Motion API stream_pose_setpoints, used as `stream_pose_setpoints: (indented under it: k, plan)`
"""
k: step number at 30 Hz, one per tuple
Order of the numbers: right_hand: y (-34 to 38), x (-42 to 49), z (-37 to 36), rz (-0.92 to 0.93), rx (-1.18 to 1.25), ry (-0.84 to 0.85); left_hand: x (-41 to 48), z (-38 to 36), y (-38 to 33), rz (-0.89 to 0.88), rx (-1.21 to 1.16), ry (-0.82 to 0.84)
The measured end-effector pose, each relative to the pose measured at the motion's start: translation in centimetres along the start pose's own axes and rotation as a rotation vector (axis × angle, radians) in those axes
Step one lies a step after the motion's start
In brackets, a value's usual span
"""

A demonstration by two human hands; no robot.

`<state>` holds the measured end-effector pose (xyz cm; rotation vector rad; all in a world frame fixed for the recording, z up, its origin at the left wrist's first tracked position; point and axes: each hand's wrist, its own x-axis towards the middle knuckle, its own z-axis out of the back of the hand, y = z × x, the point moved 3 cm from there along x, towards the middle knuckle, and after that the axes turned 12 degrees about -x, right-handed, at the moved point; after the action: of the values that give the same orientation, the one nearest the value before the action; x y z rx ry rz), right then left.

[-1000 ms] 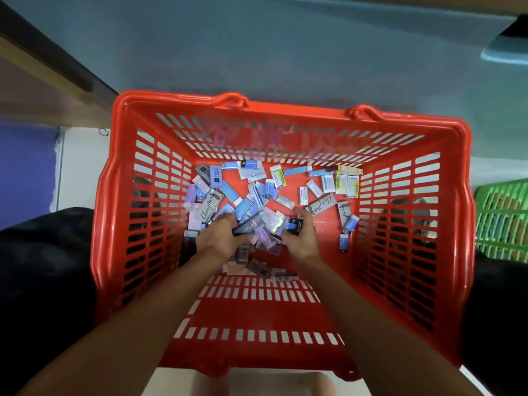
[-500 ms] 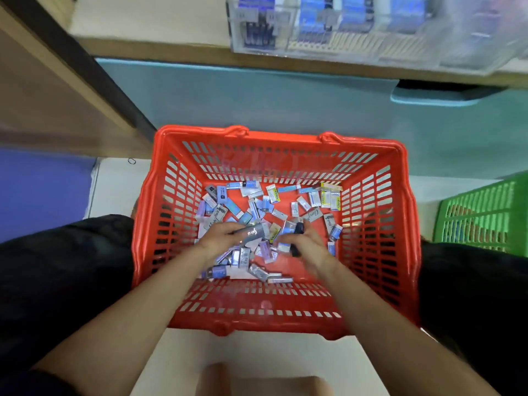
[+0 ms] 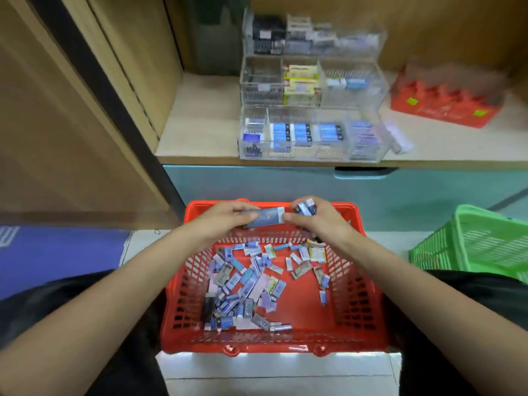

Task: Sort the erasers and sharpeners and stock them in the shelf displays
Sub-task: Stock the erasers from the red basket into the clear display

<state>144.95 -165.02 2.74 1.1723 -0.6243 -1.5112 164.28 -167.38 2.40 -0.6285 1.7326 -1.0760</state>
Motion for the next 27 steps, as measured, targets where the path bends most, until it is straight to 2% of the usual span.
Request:
stream_pose_setpoints:
  k: [3,6,9,12,14,18,20,22,24,27]
  plan:
    - [3.3,-0.7,1.7,0.063,-0.054,-0.022,-0.9,-0.8,-3.2,-0.064,-0.02,0.018]
    - [5.8,-1.1,3.1,0.146,0.003,-0.066,-1.1,-1.4,-6.0,-0.149,-0.075,0.03]
    - [7.3,-0.8,4.1,0.178,0.177,-0.117,-0.7,-1.9,-8.0,-0.218,-0.104,0.025]
    - [7.8,0.1,4.4,0.113,0.409,-0.115,0.2,-2.6,-9.3,-0.264,-0.051,0.013]
    - [7.8,0.7,4.4,0.066,0.457,-0.132,0.9,-2.8,-9.8,-0.292,0.017,-0.015]
    - [8.5,1.4,4.6,0.051,0.491,-0.113,2.1,-3.4,-10.2,-0.263,0.143,-0.013]
    - [9.0,1.6,4.8,0.076,0.536,-0.071,2.4,-4.0,-9.9,-0.209,0.122,0.01]
    - [9.8,1.6,5.4,0.143,0.465,-0.121,2.5,-4.3,-9.7,-0.187,-0.076,0.004]
    - [10.2,1.5,6.3,0.259,0.216,-0.268,2.5,-4.5,-9.8,-0.181,-0.327,0.002]
    - [10.4,1.2,6.6,0.419,-0.188,-0.378,2.2,-4.4,-10.1,-0.186,-0.492,0.001]
